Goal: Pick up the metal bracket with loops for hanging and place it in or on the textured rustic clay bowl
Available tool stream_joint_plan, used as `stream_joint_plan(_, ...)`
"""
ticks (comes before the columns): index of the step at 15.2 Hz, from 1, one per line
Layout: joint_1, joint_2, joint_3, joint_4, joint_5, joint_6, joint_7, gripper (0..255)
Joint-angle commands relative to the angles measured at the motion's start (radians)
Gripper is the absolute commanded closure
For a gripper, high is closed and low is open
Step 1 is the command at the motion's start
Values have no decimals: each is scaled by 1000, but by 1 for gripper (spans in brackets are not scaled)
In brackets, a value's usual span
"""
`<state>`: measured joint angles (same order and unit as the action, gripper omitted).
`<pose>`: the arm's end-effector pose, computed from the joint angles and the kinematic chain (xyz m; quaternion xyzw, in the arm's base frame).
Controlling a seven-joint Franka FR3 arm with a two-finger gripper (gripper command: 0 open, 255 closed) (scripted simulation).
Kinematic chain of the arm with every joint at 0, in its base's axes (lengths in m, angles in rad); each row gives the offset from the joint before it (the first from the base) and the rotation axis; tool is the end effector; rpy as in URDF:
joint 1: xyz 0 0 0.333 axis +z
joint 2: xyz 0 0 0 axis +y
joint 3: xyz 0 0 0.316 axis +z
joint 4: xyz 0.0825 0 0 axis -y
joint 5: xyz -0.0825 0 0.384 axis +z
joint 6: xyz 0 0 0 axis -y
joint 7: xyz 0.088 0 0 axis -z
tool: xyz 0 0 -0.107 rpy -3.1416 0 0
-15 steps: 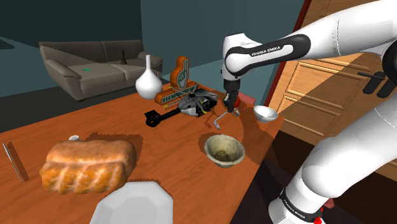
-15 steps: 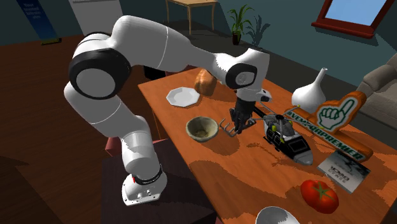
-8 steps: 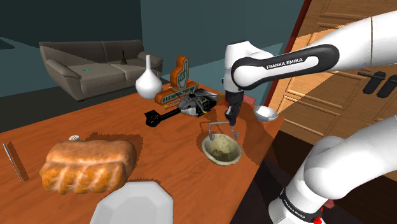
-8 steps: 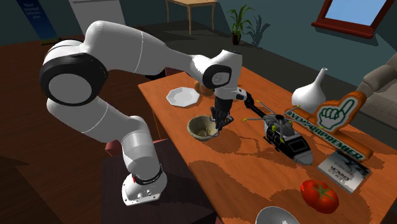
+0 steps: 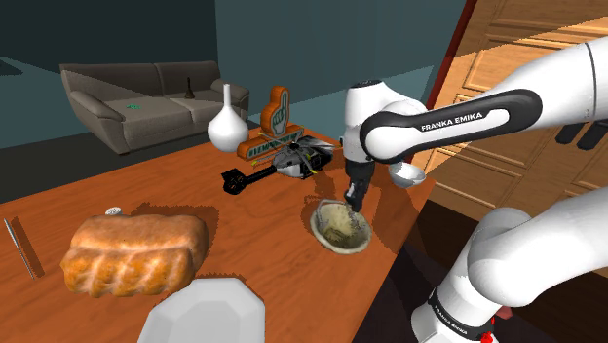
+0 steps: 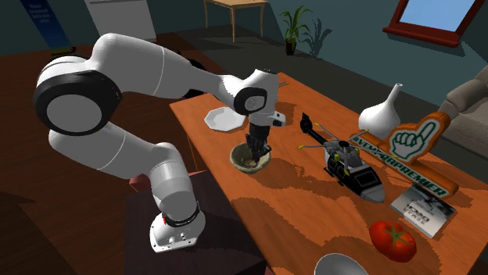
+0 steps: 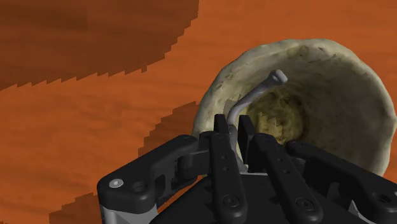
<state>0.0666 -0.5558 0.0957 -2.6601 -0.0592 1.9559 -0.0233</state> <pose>0.3436 0.0507 0.4014 0.9911 0.0964 -0.0721 0.0562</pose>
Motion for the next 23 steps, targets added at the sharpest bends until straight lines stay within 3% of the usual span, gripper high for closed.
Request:
stream_joint_plan(1, 0, 20, 2, -25, -1, 39, 5, 255)
stream_joint_plan(9, 0, 20, 1, -25, -1, 39, 5, 255)
stream_joint_plan(10, 1, 21, 2, -25, 0, 39, 6, 0)
stream_joint_plan(15, 0, 20, 1, -25, -1, 39, 5, 0)
stream_joint_plan(19, 6, -6, 5, 86, 8, -99, 2, 0)
stream_joint_plan(23, 6, -6, 5, 86, 8, -99, 2, 0)
